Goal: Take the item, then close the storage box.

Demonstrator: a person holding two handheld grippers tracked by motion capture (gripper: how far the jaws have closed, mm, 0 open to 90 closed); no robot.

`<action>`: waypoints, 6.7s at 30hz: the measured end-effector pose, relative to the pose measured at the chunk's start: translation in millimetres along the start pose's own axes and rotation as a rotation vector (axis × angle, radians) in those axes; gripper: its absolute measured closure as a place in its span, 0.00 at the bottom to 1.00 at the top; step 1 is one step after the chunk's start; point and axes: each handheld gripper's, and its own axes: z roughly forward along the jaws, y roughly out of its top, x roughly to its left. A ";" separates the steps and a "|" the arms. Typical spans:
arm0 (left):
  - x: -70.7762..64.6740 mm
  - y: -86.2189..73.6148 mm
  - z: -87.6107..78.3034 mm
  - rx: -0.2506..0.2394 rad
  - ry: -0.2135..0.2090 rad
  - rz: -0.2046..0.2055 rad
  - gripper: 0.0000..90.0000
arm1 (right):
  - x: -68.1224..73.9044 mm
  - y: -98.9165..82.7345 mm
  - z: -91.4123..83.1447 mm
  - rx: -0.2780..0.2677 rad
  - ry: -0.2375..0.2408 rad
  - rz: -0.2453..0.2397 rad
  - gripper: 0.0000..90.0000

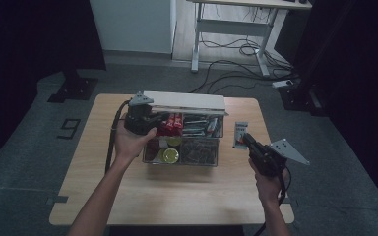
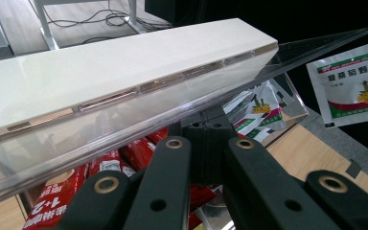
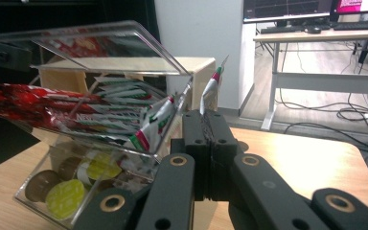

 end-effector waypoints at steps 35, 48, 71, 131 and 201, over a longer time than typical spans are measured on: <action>-2.4 0.1 2.2 -0.001 0.001 0.002 1.00 | -26.4 -50.1 8.7 0.106 -0.047 0.064 0.99; -2.6 -0.2 2.9 -0.001 0.002 0.003 1.00 | -35.0 -73.7 14.7 0.146 -0.063 0.096 0.99; -2.7 -1.2 3.6 -0.002 0.000 -0.002 0.99 | -47.7 -115.5 19.3 0.242 -0.077 0.123 0.99; -0.3 -6.3 6.8 -0.004 -0.015 -0.012 0.99 | -63.9 -156.5 26.4 0.422 -0.212 0.141 0.57; -4.1 -49.5 -9.9 0.014 -0.054 -0.042 1.00 | -66.9 -154.0 14.9 0.362 -0.214 0.176 0.60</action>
